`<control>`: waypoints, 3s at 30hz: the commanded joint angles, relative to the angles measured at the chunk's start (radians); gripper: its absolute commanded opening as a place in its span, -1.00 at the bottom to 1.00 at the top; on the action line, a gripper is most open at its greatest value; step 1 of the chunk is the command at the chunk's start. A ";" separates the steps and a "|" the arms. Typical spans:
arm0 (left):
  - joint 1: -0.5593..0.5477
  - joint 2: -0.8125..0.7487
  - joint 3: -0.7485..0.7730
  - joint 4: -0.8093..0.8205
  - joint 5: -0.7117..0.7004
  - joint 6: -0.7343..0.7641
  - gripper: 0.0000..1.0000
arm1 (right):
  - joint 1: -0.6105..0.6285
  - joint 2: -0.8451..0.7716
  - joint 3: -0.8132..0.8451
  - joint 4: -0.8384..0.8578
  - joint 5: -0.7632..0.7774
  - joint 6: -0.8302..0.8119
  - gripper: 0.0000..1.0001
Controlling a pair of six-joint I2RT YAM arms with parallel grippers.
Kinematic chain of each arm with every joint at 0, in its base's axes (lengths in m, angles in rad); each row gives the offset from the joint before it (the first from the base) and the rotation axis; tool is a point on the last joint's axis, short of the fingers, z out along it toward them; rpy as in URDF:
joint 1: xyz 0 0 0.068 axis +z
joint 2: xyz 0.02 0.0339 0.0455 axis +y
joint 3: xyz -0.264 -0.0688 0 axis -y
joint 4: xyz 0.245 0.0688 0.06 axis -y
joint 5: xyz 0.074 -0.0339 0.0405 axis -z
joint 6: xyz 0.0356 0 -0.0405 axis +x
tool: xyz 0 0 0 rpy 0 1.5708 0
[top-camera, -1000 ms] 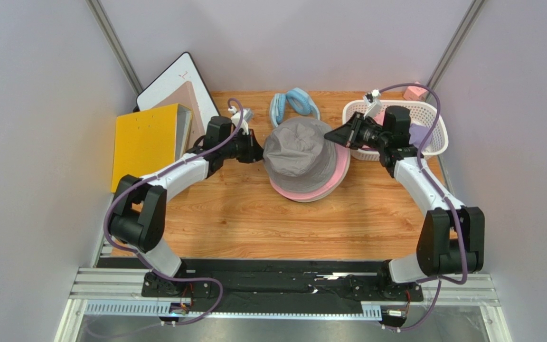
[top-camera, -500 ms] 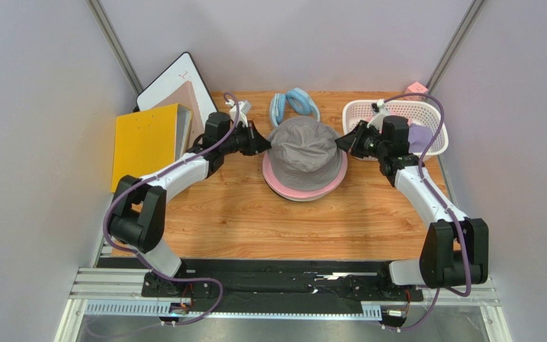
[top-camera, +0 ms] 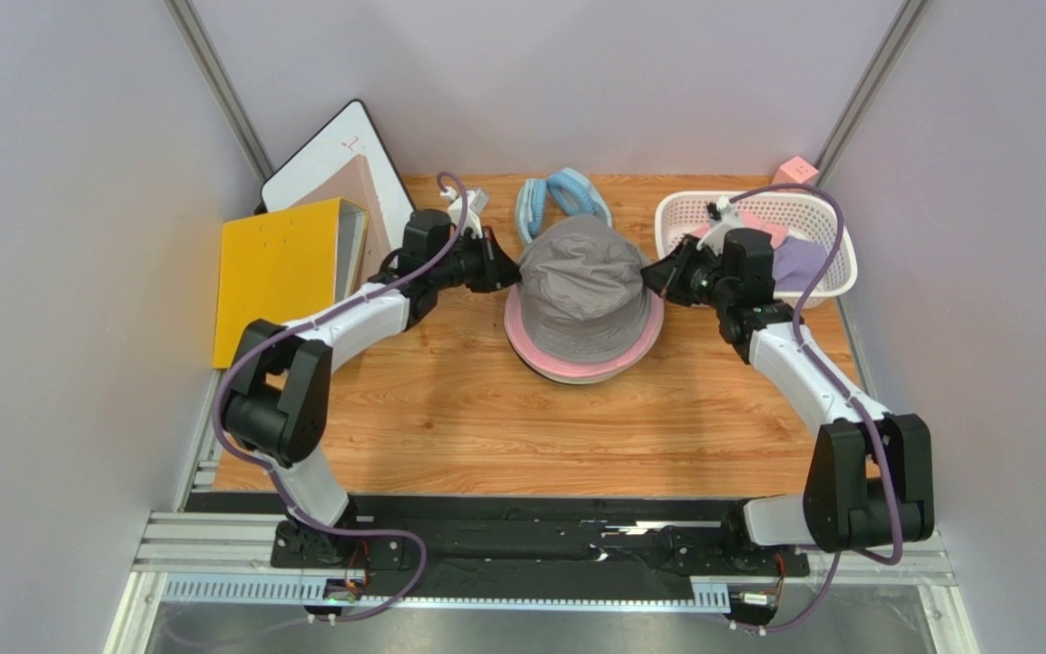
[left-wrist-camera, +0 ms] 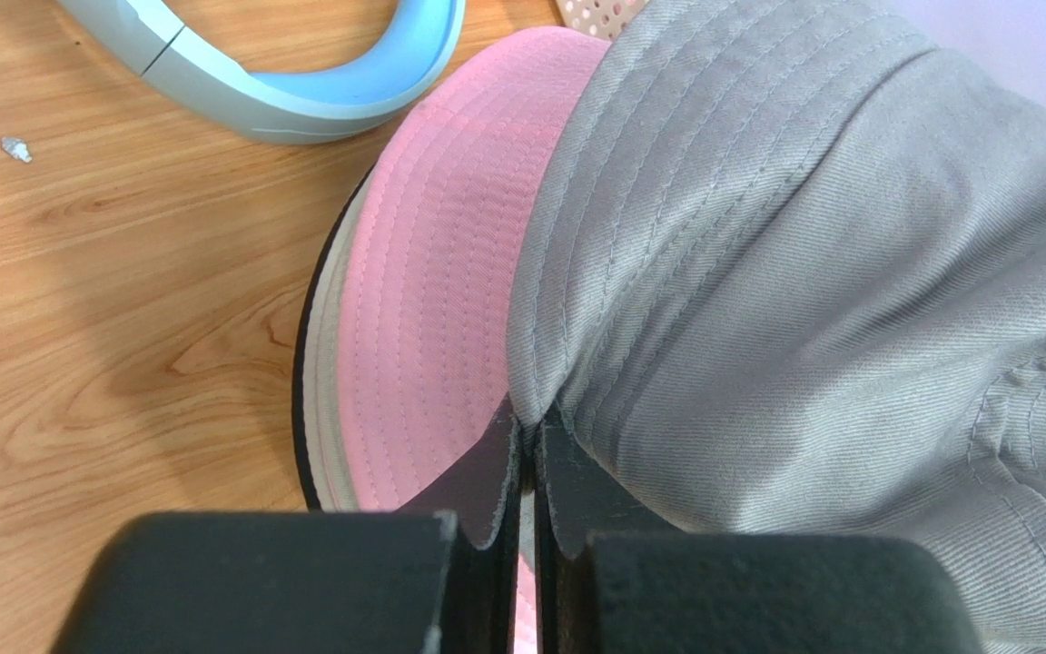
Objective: Stack the hats
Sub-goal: Stack the hat on the hat.
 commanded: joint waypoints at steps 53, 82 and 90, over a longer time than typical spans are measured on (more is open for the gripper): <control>-0.293 -0.888 -0.677 -0.306 -0.395 -0.073 0.82 | 0.135 0.129 0.265 -0.261 0.369 -0.001 0.61; 0.063 -0.299 0.027 -0.104 -0.130 -0.030 0.91 | 0.048 -0.702 -0.451 -0.056 -0.029 0.372 0.57; 0.066 -0.173 0.114 -0.148 -0.102 -0.009 0.87 | 0.196 -0.576 -0.461 0.169 0.024 0.421 0.51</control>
